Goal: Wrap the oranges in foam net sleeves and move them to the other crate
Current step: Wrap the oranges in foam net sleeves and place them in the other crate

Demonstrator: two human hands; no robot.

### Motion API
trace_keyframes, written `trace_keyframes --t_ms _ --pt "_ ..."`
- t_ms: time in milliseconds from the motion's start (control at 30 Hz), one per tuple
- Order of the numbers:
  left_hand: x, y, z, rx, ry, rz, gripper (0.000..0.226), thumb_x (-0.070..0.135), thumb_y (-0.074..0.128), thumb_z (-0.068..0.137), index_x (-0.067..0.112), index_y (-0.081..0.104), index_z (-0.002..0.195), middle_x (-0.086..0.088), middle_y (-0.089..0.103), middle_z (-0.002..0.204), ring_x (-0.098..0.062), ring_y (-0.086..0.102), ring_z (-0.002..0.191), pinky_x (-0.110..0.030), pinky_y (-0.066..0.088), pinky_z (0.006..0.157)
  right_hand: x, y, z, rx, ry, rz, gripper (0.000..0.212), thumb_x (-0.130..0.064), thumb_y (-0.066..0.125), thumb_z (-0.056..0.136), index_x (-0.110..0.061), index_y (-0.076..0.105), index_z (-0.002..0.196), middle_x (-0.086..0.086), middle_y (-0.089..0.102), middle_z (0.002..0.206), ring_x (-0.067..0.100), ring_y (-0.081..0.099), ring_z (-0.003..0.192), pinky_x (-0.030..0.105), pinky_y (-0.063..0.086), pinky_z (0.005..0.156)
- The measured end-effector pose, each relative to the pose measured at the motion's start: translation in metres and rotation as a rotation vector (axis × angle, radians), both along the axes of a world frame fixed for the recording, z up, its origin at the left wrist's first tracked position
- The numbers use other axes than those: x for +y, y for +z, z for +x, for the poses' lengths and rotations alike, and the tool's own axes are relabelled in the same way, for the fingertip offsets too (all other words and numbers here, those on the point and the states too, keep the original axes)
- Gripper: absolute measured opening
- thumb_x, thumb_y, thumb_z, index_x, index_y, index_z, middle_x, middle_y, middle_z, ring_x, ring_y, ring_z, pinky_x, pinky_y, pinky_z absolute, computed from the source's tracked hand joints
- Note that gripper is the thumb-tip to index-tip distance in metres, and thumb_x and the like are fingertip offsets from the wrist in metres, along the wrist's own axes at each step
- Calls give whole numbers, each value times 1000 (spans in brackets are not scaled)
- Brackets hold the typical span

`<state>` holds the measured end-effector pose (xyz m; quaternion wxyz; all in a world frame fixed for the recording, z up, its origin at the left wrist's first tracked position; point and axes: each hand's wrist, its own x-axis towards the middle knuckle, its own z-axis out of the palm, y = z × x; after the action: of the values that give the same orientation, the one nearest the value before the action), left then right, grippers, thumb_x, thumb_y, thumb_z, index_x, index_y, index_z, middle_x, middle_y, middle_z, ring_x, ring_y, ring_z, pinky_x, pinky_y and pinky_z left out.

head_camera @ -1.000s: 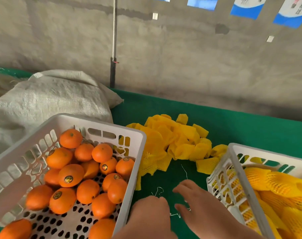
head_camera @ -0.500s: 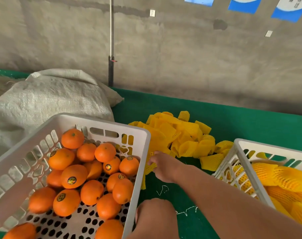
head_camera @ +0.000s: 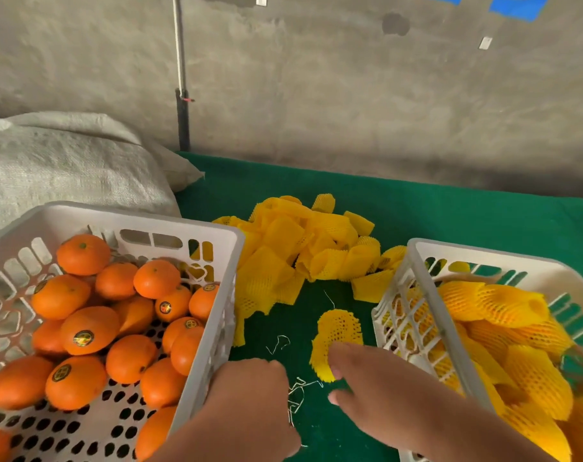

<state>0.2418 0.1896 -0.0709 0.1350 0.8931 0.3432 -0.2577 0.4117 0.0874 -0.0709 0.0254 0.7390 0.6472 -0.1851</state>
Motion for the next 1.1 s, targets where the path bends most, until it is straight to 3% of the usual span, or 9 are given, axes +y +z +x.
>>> trace_keyframes --t_ms 167,300,433,533,700,800,900,1000,1100 --pt "-8 4 -1 -135 26 82 85 63 60 79 29 19 145 11 40 84 -11 48 77 -33 47 71 4 -4 4 27 -59 66 52 -65 56 97 -29 31 124 -1 60 79 10 58 66 28 41 53" --pt "-15 11 2 -262 -39 62 102 66 58 77 43 -11 149 13 43 86 -9 52 76 -30 48 67 2 -7 8 15 -53 11 45 -65 50 99 -27 50 124 -3 65 106 14 63 92 37 54 79" --pt "-20 13 9 -284 -124 -12 97 66 59 76 53 -7 146 15 48 92 -5 50 73 -24 35 58 3 -9 6 60 56 16 30 -45 52 105 -29 64 128 -6 64 118 14 61 106 38 52 96" --pt "-19 11 8 -264 -132 -17 85 68 59 75 51 10 143 15 49 92 -5 52 76 -25 41 61 3 -8 5 70 98 5 27 -36 51 105 -32 68 127 -9 57 125 12 58 109 37 51 98" --pt "-16 9 3 -165 -60 44 57 71 54 74 41 37 119 12 50 90 -5 52 79 -29 45 65 2 -7 2 26 86 1 33 -44 52 104 -27 67 129 -3 48 142 20 61 115 39 53 98" --pt "-11 11 2 -154 56 50 67 76 53 76 42 37 131 15 52 96 -6 54 83 -30 51 72 -1 -8 7 -40 18 39 35 -49 51 105 -27 62 130 0 41 146 17 59 112 31 49 91" --pt "-6 16 3 -262 306 -168 66 71 61 80 43 40 135 15 57 100 -8 62 84 -31 60 77 -3 -8 6 -52 -8 60 39 -51 49 105 -28 60 134 3 28 157 20 55 126 36 51 100" --pt "-1 24 6 -482 666 -548 51 58 72 81 34 51 121 0 66 103 -14 75 71 -26 55 54 -3 -6 2 -34 -1 62 37 -51 50 104 -27 63 130 3 25 157 21 55 124 38 51 100" --pt "8 29 6 -799 1065 -938 74 47 87 57 23 57 120 -20 78 92 -37 77 74 -28 51 44 -3 -3 -2 -23 24 82 31 -49 50 104 -29 65 121 2 28 152 19 58 111 37 53 93"
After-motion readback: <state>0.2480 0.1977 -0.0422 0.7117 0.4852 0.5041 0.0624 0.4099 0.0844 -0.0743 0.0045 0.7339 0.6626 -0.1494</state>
